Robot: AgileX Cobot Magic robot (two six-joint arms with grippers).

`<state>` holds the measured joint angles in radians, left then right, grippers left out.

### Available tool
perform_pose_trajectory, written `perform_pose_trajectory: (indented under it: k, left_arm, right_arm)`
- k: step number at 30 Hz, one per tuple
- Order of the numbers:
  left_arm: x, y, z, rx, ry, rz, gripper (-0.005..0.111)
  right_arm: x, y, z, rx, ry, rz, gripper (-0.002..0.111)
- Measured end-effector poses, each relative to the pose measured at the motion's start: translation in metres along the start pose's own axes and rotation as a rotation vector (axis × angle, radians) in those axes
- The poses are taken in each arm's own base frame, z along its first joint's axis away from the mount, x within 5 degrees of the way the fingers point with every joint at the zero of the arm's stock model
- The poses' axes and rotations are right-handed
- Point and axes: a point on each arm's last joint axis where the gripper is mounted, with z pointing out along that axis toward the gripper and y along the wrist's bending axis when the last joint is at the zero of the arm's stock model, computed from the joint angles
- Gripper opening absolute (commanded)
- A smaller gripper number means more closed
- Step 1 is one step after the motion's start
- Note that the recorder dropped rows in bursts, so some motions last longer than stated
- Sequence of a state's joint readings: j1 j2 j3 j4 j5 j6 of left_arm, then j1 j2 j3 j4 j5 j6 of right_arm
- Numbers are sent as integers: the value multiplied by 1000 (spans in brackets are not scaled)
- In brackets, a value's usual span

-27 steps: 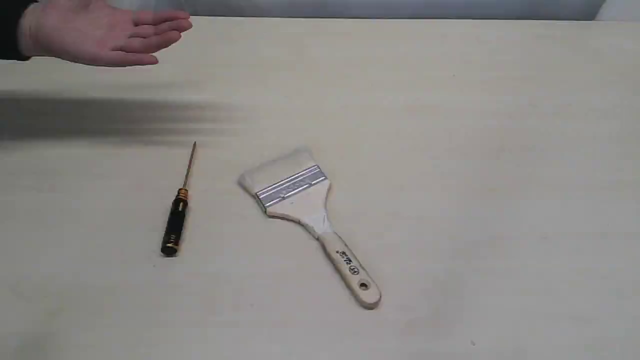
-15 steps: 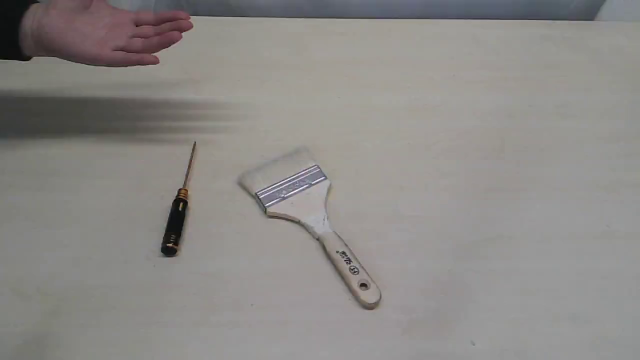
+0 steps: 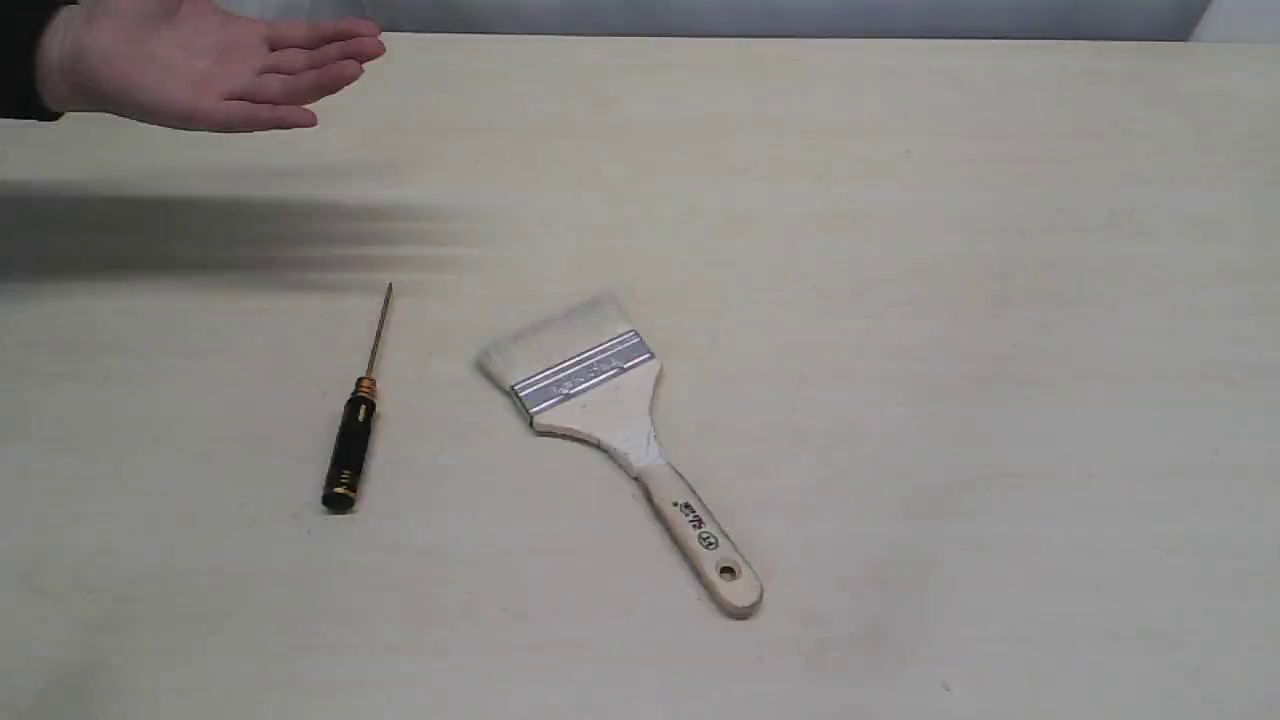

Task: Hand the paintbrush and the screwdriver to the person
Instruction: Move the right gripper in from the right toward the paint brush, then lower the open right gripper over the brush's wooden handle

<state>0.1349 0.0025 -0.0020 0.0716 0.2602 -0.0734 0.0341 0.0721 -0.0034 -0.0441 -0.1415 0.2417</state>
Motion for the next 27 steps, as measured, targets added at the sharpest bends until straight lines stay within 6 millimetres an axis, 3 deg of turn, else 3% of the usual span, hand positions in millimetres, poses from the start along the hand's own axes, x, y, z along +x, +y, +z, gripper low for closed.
perform_pose_trajectory:
  k: [5,13,27]
  left_arm:
    - [0,0,0,0,0,0,0]
    - [0,0,0,0,0,0,0]
    - [0,0,0,0,0,0,0]
  right_arm:
    - [-1,4,2,-48,-13,-4,61]
    - [3,23,15,-256,69,-61,61]
    - [-16,51,75,-503,343,-69,61]
